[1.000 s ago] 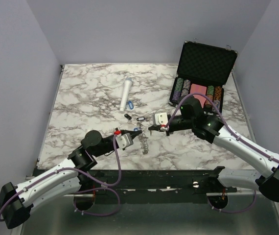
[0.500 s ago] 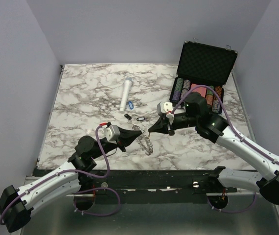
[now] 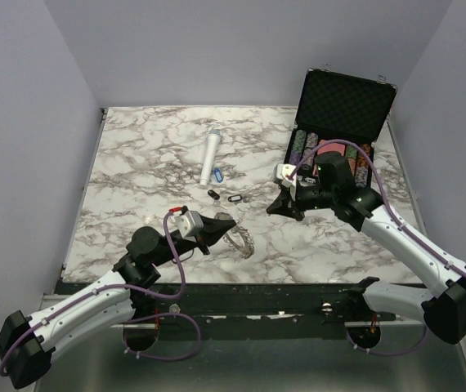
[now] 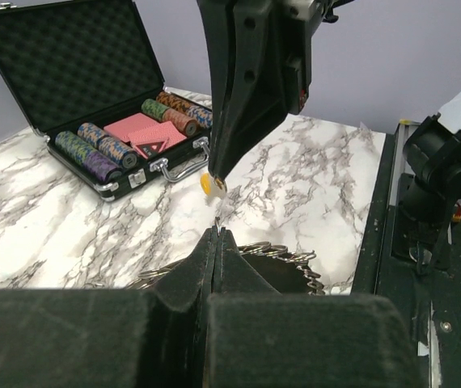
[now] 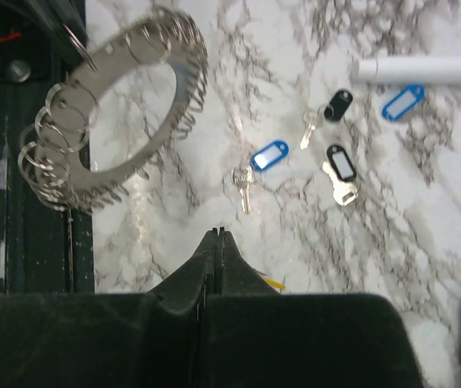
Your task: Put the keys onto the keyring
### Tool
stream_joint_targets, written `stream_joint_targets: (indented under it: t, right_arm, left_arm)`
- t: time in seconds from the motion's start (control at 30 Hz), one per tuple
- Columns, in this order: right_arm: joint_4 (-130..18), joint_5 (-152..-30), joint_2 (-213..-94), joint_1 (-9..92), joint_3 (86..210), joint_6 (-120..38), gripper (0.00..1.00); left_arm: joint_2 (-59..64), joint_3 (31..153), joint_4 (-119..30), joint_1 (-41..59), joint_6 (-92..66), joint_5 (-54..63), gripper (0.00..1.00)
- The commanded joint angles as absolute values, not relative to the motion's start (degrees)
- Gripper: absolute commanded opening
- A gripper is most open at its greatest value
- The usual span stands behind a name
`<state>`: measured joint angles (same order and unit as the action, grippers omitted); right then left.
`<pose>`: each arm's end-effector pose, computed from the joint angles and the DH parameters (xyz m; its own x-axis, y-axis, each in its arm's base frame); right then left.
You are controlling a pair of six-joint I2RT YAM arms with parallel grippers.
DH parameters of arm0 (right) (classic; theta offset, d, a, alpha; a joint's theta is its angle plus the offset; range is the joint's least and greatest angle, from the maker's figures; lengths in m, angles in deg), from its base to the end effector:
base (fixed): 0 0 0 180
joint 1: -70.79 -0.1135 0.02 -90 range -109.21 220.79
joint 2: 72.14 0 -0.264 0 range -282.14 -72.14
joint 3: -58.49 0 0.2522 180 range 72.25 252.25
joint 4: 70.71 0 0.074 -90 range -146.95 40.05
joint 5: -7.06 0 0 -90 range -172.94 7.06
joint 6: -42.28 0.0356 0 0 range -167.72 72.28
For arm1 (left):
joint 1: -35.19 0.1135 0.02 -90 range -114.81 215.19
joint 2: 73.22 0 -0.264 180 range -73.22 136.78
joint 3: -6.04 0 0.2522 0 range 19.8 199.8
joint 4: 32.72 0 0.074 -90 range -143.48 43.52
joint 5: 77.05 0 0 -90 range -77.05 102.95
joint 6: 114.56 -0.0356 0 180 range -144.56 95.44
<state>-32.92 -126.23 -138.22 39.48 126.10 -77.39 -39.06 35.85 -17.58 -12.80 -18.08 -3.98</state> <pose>0.1972 0.1485 0.3025 -0.0180 -0.4327 -0.9014 -0.9893 0.1386 -0.0468 0.0988 -0.1252 0.2628 0.0227 -0.1865 -0.9822 0.9106 0.4093 -0.0567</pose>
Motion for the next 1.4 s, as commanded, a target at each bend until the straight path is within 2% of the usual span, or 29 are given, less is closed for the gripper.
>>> stream_joint_targets:
  t: [0.0,0.4,0.77,1.37]
  right_arm:
    - [-25.93,-122.23,-139.72,43.71,123.24,-80.94,0.0]
    - [-15.65,-111.16,-147.97,49.35,118.83,-91.58,0.0]
    - [-17.66,-114.58,-168.28,49.26,131.13,-90.8,0.0]
    - [-32.6,-115.02,-171.02,49.26,128.24,-78.49,0.0]
  left_arm:
    - [-41.75,36.58,-20.28,-12.45,-20.95,-2.78,0.0]
    - [-46.67,36.58,-23.89,-12.45,-21.13,-2.61,0.0]
    - [-49.74,36.5,-26.53,-12.62,-21.04,-1.73,0.0]
    - [-49.05,35.79,-26.0,-12.53,-21.13,-1.2,0.0]
